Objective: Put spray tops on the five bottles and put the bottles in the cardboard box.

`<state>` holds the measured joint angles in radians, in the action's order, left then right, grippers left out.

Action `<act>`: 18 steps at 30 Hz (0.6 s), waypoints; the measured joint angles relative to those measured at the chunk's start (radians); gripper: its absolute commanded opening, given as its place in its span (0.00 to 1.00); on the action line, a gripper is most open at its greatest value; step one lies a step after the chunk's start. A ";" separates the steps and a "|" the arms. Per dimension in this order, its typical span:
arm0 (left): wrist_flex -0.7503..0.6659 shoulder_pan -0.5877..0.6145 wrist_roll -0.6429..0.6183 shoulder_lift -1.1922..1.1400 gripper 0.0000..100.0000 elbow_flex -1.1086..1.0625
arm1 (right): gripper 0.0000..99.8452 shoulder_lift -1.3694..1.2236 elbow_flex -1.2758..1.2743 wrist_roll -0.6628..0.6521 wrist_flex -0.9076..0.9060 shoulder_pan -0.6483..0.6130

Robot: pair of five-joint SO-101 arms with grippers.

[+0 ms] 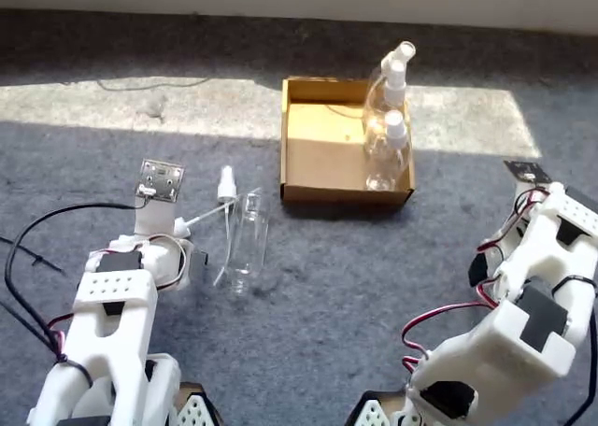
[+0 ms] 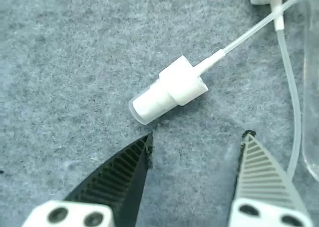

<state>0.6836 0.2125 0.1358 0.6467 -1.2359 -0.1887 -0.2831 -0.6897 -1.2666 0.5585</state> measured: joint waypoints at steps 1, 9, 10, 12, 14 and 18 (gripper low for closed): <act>0.017 0.015 0.000 0.000 0.26 0.002 | 0.00 0.012 0.000 0.000 -0.005 -0.002; 0.270 0.098 0.000 0.000 0.26 0.176 | 0.00 0.325 -0.083 -0.051 -0.018 -0.005; 0.301 0.100 0.000 0.000 0.26 0.198 | 0.00 0.370 -0.118 -0.069 -0.018 -0.008; 0.350 0.100 0.011 0.000 0.26 0.232 | 0.00 0.462 -0.193 -0.101 -0.020 -0.020; 0.384 0.100 0.035 0.000 0.26 0.267 | 0.00 0.551 -0.262 -0.124 -0.020 -0.021; 0.411 0.100 0.049 0.000 0.26 0.348 | 0.00 0.727 -0.407 -0.137 0.048 -0.021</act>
<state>1.0948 0.3122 0.1849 0.6467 -0.8876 0.5386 -0.6897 -0.8263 -1.2190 0.5370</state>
